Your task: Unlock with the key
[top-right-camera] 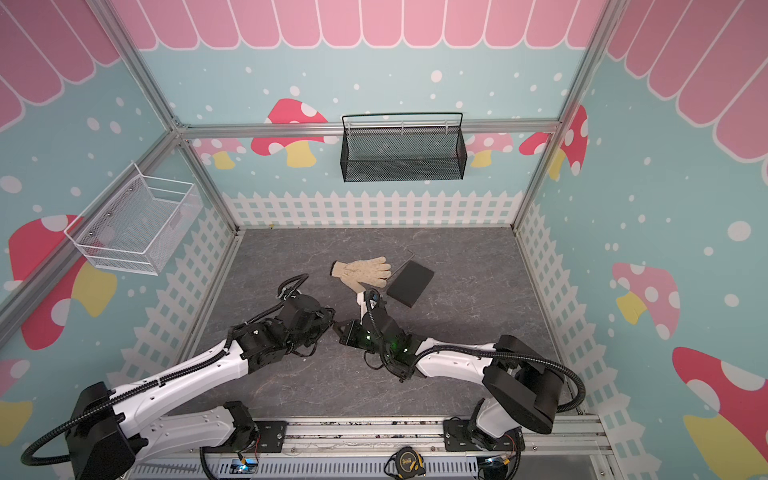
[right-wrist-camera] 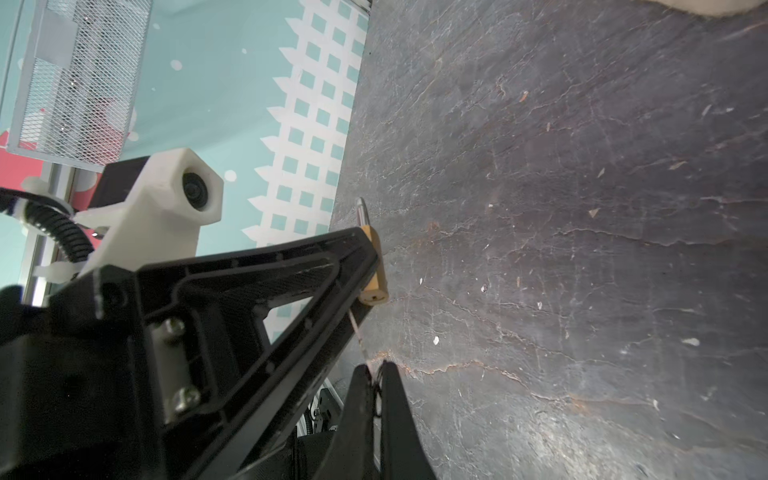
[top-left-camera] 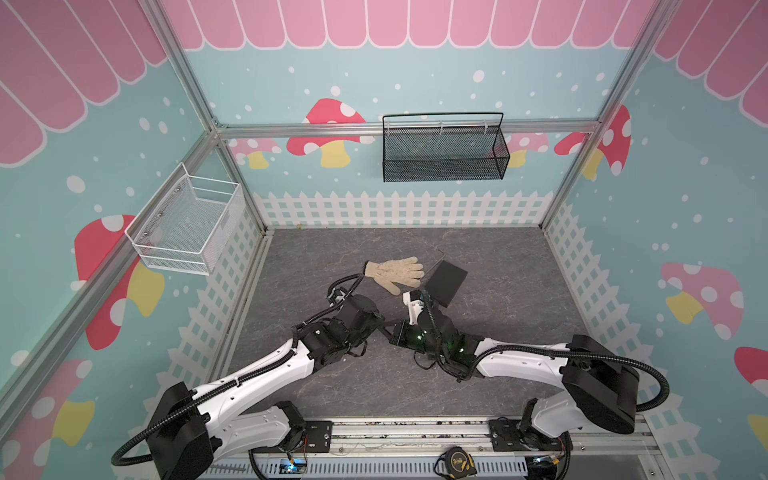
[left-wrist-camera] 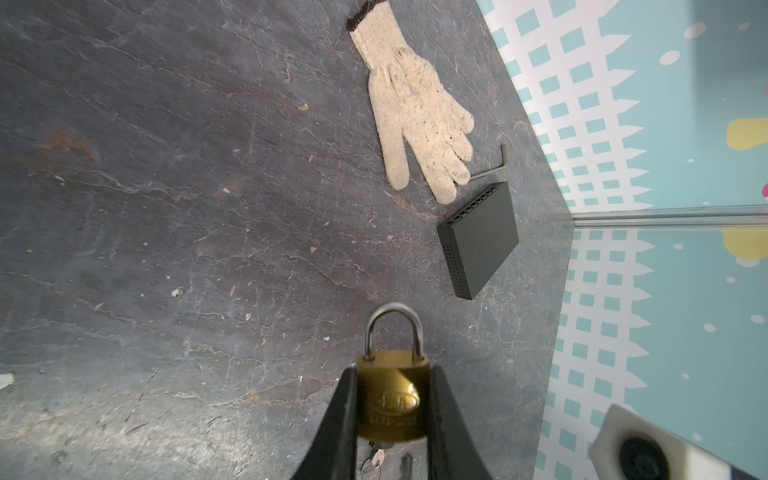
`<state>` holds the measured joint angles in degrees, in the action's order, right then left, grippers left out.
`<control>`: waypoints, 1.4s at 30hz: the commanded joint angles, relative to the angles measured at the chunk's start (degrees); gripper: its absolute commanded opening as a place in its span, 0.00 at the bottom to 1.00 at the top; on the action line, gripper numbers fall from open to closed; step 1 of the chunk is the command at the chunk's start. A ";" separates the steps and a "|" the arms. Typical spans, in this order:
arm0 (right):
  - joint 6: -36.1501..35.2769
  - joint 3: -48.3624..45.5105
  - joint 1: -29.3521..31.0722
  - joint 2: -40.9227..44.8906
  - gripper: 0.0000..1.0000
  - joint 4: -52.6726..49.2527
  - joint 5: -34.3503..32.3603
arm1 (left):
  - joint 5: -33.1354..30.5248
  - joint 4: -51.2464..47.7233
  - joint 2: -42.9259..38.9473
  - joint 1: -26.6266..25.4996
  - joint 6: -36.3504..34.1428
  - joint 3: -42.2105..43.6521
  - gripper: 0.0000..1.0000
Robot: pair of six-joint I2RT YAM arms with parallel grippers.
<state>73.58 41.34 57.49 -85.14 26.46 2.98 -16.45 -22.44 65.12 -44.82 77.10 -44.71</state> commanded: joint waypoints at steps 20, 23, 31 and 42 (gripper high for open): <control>4.16 4.67 0.47 -2.98 0.00 -3.73 0.11 | -4.12 0.31 -0.92 -0.53 -2.13 -1.13 0.00; 4.24 4.60 0.46 -2.99 0.00 -3.64 -0.53 | -4.27 0.29 -1.22 -0.64 -2.25 -0.95 0.00; 4.06 5.50 0.41 -2.51 0.00 -4.16 -2.00 | -3.54 0.41 -1.31 -0.76 -2.73 -1.26 0.00; 4.00 6.46 0.39 -1.23 0.00 -4.15 -2.08 | -5.24 -1.41 0.59 -1.90 -3.93 -2.03 0.00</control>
<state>76.40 45.80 57.54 -87.35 21.41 2.35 -20.67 -22.57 65.23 -45.78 74.13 -44.99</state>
